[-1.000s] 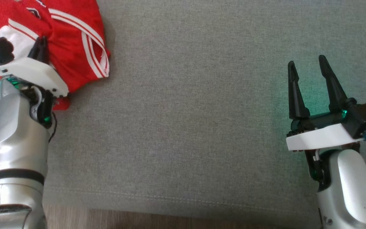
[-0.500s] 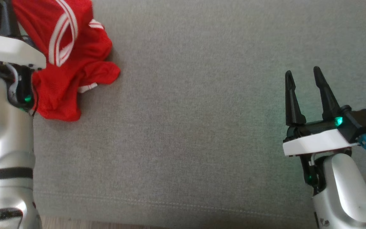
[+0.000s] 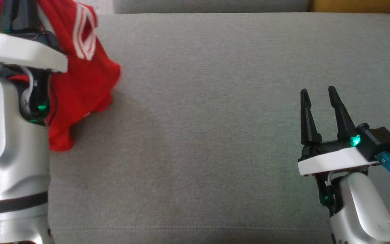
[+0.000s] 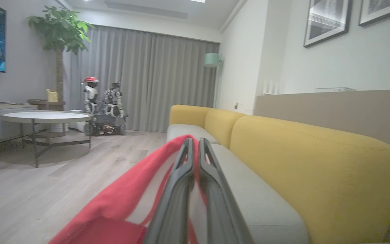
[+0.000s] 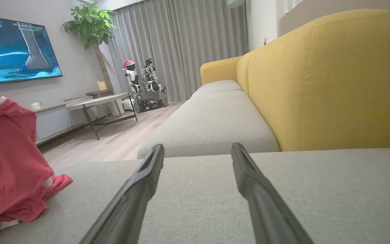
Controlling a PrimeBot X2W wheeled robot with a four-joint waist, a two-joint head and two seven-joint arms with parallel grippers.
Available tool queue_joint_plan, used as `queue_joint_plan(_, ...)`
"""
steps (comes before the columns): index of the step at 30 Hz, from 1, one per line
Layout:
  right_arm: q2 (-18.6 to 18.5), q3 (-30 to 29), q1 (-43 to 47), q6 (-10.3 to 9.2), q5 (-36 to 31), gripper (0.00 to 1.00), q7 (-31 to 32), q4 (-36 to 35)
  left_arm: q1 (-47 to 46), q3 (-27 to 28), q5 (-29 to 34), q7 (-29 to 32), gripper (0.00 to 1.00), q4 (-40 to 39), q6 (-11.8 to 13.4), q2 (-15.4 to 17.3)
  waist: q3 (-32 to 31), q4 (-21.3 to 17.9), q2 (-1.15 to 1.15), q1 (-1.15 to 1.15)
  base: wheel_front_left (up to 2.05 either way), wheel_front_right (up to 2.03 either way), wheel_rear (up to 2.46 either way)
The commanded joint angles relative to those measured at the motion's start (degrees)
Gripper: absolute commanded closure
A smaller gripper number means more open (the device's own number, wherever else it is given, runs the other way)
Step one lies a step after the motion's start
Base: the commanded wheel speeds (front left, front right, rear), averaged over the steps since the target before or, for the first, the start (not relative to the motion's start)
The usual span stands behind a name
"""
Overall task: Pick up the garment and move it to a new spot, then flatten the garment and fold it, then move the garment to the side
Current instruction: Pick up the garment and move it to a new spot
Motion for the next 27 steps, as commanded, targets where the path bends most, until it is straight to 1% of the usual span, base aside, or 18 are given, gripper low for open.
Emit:
queue_joint_plan(1, -0.2, 1.4, -1.3, -0.04, 0.7, 0.0, -0.8, -1.7, -1.4, 0.8, -0.8, 1.7, 1.0, -3.8, 0.1, 1.4, -0.4, -2.1, 0.0, 0.0, 0.0, 0.0, 0.0)
queue_joint_plan(6, -0.2, 1.7, -2.1, -0.04, 1.5, 0.0, -0.9, -2.1, -1.0, -0.9, -0.9, 4.7, 1.0, -7.5, 0.4, 0.6, 0.4, -5.6, 0.0, 0.0, 0.0, 0.0, 0.0)
queue_joint_plan(7, -0.2, 1.7, -2.1, -0.04, 1.5, 0.0, -0.9, -2.1, -1.0, -0.9, -0.9, 4.7, 1.0, -7.5, 0.4, 0.6, 0.4, -5.6, 0.0, 0.0, 0.0, 0.0, 0.0)
queue_joint_plan(11, -0.2, 1.5, -2.6, -0.04, 1.8, 0.0, -1.0, -3.1, -1.3, -2.6, -1.4, 6.2, 1.0, -9.3, 0.3, -0.7, 1.0, -8.2, 0.0, 0.0, 0.0, 0.0, 0.0)
queue_joint_plan(20, -0.2, 2.2, -4.1, -0.04, 4.1, 0.0, -1.0, -4.9, -4.5, -10.1, -3.5, 8.9, 1.0, -10.6, -0.7, -4.3, 2.0, -14.3, 0.0, 0.0, 0.0, 0.0, 0.0)
queue_joint_plan(24, -0.2, 3.0, -4.7, -0.04, 5.3, 0.0, -1.0, -5.2, -8.2, -14.3, -6.8, 9.2, 1.0, -10.3, -1.0, -6.0, 2.5, -17.3, 0.0, 0.0, 0.0, 0.0, 0.0)
queue_joint_plan(25, -0.2, 3.2, -4.9, -0.04, 5.7, 0.0, -1.0, -5.3, -9.2, -15.3, -8.2, 9.2, 1.0, -10.3, -1.0, -6.3, 2.5, -18.0, 0.0, 0.0, 0.0, 0.0, 0.0)
queue_joint_plan(27, -0.2, 3.4, -5.1, -0.04, 6.6, 0.0, -1.0, -5.6, -12.4, -17.7, -13.0, 8.1, 1.0, -10.7, -1.0, -6.7, 2.6, -19.9, 0.0, 0.0, 0.0, 0.0, 0.0)
